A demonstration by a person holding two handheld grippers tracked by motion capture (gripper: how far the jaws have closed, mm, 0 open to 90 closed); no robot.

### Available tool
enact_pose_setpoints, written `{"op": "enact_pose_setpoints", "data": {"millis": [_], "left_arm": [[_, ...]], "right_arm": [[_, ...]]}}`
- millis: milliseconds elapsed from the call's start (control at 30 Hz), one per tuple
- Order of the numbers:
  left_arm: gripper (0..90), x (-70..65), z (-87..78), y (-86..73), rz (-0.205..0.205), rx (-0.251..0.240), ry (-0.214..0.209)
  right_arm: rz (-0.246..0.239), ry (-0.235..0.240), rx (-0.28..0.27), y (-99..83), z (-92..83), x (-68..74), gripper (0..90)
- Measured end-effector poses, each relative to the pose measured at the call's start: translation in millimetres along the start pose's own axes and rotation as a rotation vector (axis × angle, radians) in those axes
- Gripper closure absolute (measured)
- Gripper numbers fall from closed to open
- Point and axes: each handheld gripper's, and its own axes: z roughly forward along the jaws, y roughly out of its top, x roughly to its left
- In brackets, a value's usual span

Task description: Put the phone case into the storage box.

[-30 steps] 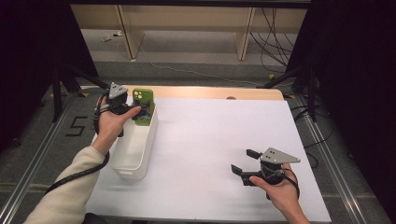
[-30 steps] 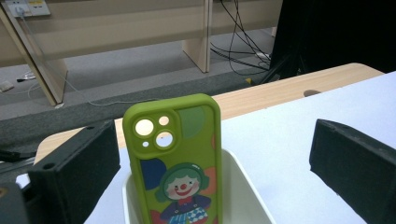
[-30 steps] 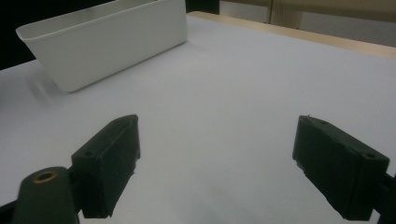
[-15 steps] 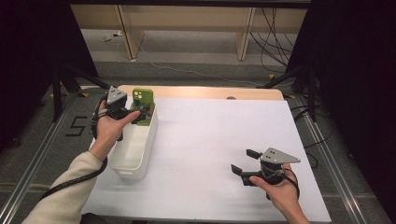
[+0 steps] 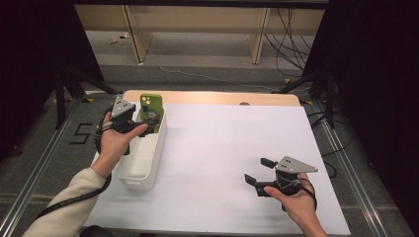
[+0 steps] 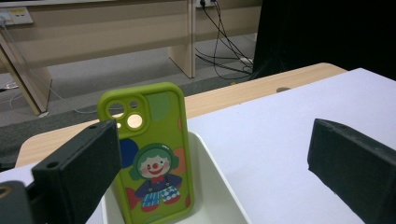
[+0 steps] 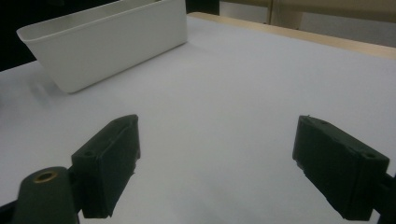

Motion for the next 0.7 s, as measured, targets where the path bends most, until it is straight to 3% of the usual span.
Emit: {"op": "enact_pose_setpoints", "data": {"millis": [700], "left_arm": [[3.4, -10.6, -16.5, -7.0, 0.014, -0.015, -0.032]], "right_arm": [[-0.003, -0.002, -0.004, 0.4, -0.8, 0.3, 16.1]]}}
